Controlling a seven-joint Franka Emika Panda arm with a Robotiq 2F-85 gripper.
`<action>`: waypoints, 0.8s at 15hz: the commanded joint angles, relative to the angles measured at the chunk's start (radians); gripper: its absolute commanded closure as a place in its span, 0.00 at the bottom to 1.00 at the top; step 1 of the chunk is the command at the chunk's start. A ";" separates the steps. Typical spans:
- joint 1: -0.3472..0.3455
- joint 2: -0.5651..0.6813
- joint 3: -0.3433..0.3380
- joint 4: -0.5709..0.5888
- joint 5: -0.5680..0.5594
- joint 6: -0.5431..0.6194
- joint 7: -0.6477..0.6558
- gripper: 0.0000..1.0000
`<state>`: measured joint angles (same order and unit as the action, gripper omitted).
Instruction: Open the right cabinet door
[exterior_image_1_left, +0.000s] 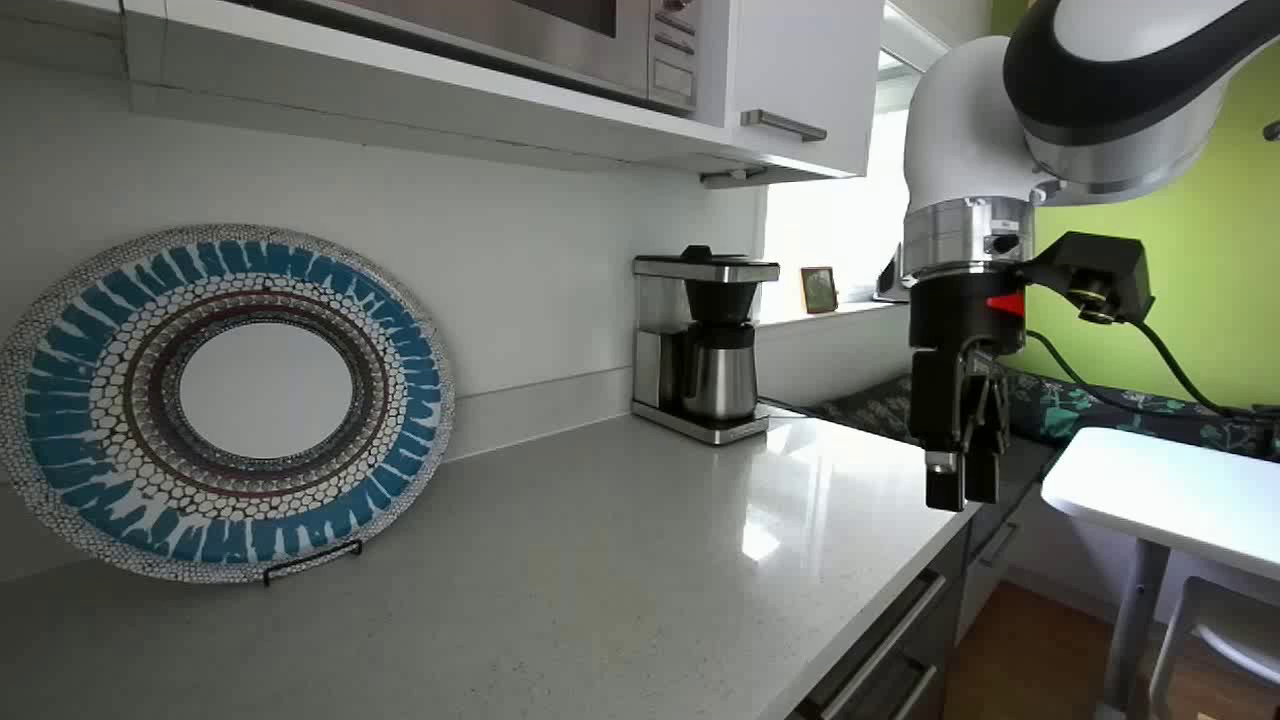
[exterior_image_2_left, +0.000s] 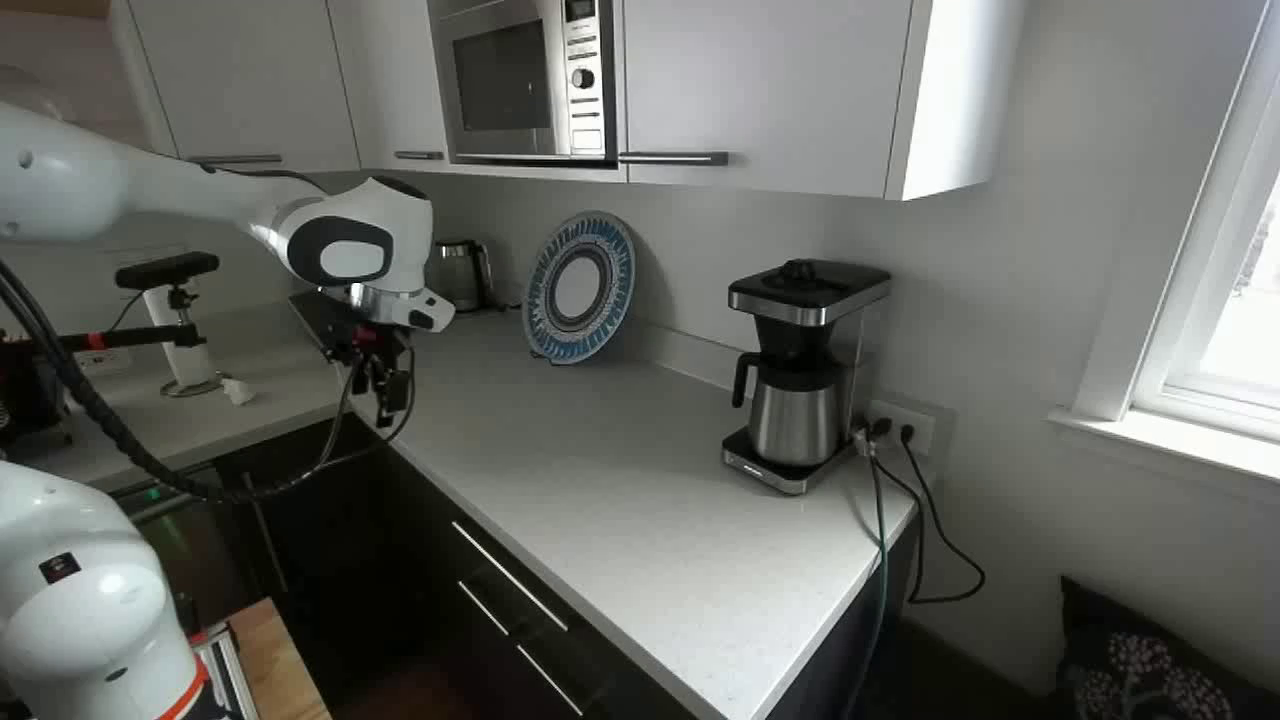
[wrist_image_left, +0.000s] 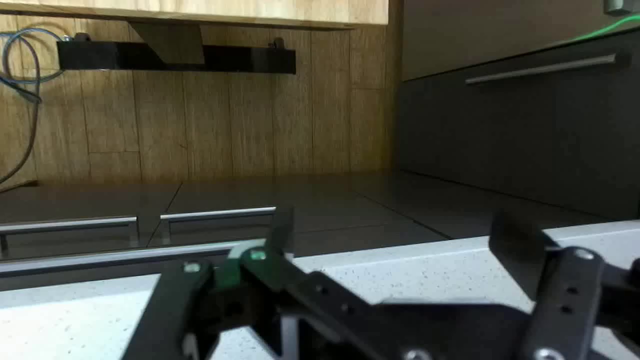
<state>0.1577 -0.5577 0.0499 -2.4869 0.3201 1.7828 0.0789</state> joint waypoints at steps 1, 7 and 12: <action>-0.019 0.000 0.016 0.002 0.007 -0.005 -0.008 0.00; -0.024 -0.002 0.014 0.005 0.019 0.007 0.003 0.00; -0.089 0.001 -0.035 0.105 0.153 0.026 0.112 0.00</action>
<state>0.1081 -0.5592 0.0308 -2.4394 0.4115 1.8062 0.1332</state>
